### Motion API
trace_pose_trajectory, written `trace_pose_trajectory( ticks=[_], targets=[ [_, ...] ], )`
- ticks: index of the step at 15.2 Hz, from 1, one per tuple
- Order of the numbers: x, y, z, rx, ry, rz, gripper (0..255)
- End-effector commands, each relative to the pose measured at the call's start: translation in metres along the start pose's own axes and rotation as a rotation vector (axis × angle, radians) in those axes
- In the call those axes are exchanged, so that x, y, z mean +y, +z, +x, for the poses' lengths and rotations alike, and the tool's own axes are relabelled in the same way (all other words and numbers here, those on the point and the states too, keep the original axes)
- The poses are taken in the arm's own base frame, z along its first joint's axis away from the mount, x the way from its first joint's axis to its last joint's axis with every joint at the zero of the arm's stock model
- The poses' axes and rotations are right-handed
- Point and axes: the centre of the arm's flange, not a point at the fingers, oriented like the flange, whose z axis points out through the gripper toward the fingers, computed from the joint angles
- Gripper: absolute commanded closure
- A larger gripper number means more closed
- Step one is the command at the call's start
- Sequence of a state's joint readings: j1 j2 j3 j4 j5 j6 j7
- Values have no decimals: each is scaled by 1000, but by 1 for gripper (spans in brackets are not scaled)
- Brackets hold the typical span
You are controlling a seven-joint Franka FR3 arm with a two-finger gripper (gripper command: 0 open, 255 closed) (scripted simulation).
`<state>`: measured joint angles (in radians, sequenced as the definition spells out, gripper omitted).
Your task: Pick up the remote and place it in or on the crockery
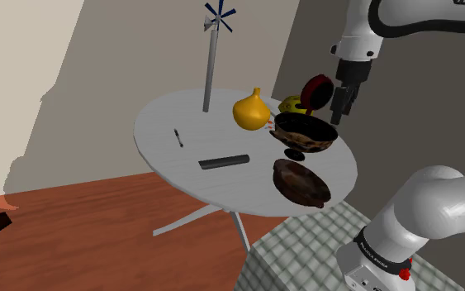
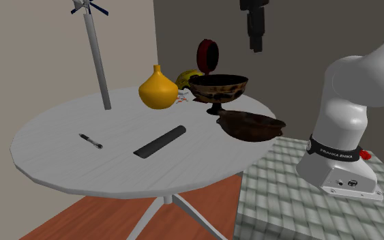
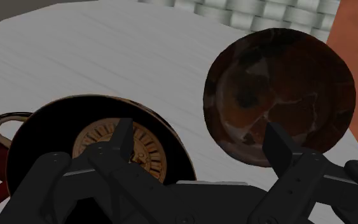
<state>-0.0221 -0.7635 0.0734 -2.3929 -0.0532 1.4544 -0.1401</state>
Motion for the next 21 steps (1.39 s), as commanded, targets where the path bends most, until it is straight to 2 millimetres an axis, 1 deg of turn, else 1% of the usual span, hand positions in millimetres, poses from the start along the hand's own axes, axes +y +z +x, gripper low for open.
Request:
trace_pose_trajectory(
  ticks=[1,6,11,16,21],
  targets=[
    [0,0,0,0,0,0,0],
    [-13,28,52,44,-181,-17,0],
    [-34,54,102,89,-362,-33,0],
    [-64,78,148,133,-543,-50,0],
    [-102,101,189,177,-724,-67,0]
  ],
)
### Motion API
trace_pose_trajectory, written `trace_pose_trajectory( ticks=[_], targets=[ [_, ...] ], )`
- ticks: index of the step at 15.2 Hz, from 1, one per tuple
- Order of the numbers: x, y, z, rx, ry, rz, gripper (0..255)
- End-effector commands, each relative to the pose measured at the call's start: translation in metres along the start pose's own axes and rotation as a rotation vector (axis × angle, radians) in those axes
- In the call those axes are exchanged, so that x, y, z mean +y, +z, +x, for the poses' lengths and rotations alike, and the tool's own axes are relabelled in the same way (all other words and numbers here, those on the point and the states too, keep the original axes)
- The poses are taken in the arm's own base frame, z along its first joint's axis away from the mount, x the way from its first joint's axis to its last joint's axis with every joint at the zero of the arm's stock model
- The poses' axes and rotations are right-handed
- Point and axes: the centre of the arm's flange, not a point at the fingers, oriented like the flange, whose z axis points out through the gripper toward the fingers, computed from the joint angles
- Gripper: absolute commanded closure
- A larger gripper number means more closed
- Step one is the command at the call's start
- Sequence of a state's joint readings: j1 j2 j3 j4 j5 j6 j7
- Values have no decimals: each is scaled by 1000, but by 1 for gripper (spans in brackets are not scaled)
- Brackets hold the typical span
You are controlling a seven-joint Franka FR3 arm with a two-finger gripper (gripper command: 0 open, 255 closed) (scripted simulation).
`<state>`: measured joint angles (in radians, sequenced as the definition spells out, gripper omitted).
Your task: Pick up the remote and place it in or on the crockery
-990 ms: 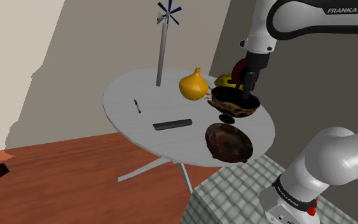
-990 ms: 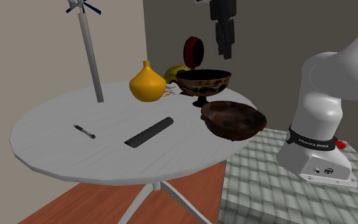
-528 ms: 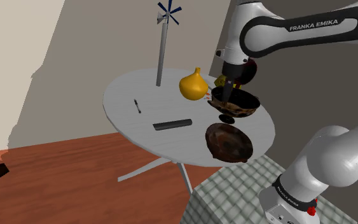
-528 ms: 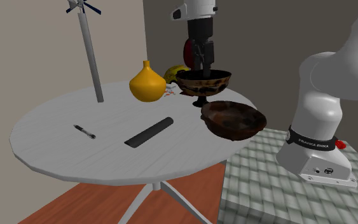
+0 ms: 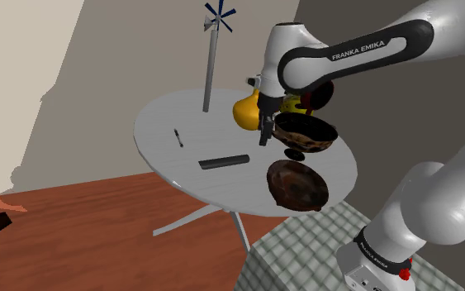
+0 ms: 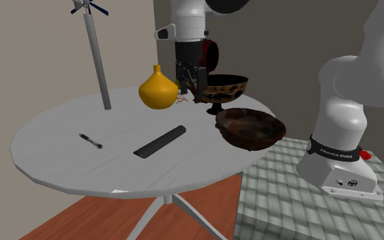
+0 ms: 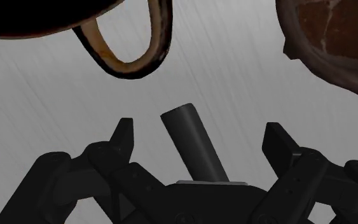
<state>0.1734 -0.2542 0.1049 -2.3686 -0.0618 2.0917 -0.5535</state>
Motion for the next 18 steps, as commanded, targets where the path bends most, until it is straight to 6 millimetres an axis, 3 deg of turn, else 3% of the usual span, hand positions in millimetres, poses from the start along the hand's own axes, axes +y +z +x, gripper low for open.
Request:
trace_pose_trajectory(
  ticks=[1,10,18],
  targets=[
    [-4,12,21,20,-75,-7,0],
    [-40,59,111,99,-397,-37,0],
    [-39,98,115,99,-397,-37,0]
  ],
)
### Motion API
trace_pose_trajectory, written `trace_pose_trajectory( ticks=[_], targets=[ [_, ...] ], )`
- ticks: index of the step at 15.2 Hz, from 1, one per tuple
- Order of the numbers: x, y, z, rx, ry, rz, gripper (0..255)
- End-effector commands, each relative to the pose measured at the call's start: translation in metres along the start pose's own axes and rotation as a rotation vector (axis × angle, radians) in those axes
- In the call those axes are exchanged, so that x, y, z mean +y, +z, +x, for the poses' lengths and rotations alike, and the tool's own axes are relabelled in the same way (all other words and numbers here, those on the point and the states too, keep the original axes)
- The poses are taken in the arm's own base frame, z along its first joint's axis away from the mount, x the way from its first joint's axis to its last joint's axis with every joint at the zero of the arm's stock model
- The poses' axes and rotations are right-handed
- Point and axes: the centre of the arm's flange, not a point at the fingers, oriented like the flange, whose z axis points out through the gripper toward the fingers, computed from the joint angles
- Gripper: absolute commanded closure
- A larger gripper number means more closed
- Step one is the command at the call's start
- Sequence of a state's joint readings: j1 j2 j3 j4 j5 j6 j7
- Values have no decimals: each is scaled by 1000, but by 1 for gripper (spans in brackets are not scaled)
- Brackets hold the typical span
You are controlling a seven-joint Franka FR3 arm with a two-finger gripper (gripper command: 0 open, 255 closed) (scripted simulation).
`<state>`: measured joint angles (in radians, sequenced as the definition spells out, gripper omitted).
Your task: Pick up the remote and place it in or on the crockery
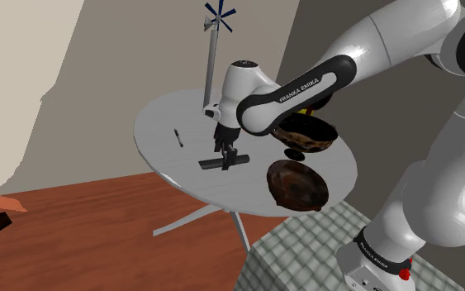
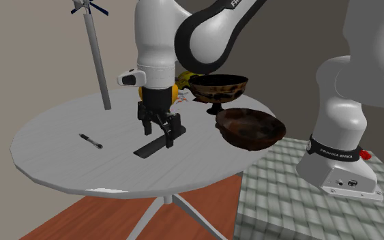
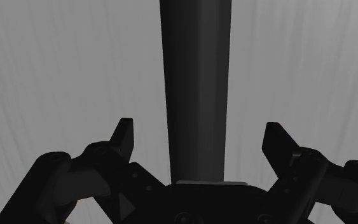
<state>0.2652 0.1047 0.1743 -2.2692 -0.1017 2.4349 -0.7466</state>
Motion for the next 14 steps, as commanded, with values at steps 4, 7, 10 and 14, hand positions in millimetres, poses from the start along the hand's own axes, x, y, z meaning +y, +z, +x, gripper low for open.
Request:
trace_pose_trajectory(
  ticks=[4,7,10,14],
  targets=[
    [1,4,0,0,0,0,0],
    [1,4,0,0,0,0,0],
    [1,4,0,0,0,0,255],
    [1,5,0,0,0,0,255]
  ],
)
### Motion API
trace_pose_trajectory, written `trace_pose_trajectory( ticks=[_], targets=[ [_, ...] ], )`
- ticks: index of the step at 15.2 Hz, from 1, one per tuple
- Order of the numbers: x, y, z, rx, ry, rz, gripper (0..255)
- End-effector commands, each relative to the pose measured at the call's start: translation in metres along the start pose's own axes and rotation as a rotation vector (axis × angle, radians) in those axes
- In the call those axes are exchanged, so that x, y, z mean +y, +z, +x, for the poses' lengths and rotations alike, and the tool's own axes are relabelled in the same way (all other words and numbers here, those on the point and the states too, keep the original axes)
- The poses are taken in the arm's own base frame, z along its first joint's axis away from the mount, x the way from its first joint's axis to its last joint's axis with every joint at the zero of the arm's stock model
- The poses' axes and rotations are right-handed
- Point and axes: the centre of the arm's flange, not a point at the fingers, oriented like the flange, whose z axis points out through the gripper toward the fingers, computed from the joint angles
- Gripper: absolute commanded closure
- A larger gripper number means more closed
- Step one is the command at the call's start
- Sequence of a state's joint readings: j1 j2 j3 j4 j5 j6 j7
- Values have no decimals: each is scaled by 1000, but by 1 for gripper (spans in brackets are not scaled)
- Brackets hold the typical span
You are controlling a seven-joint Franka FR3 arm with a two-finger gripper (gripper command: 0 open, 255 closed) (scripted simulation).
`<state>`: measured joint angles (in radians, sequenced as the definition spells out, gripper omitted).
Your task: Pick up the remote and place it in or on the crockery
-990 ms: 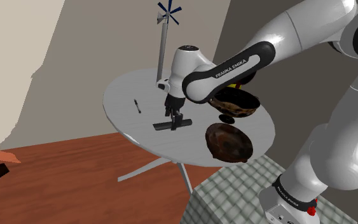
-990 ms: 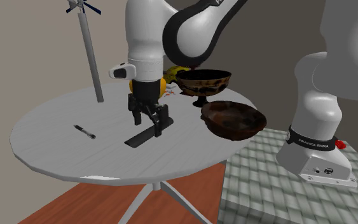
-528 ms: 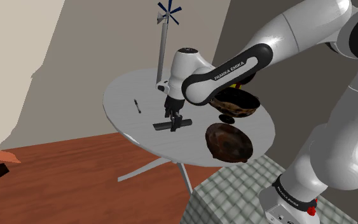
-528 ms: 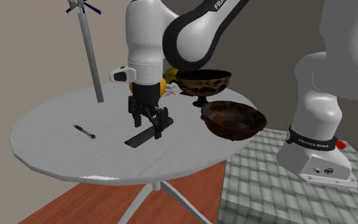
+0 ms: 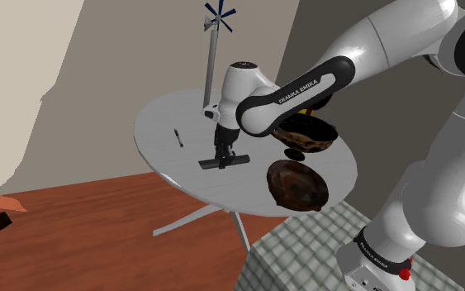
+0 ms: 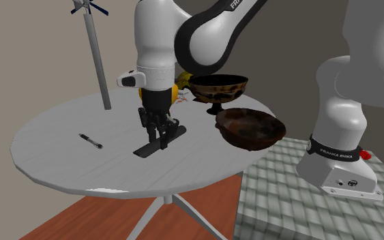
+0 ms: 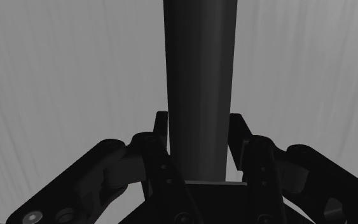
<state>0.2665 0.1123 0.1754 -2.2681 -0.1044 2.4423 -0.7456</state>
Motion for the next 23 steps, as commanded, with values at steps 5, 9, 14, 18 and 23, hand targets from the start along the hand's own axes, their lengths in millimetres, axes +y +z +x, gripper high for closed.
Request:
trace_pose_trajectory(
  ticks=[5,9,14,18,23],
  targets=[
    [1,-4,-1,-1,3,0,255],
    [3,-25,-1,-1,3,0,255],
    [5,-51,-1,-1,3,0,255],
    [7,-72,-1,-1,3,0,255],
    [9,-98,0,-1,3,0,255]
  ],
)
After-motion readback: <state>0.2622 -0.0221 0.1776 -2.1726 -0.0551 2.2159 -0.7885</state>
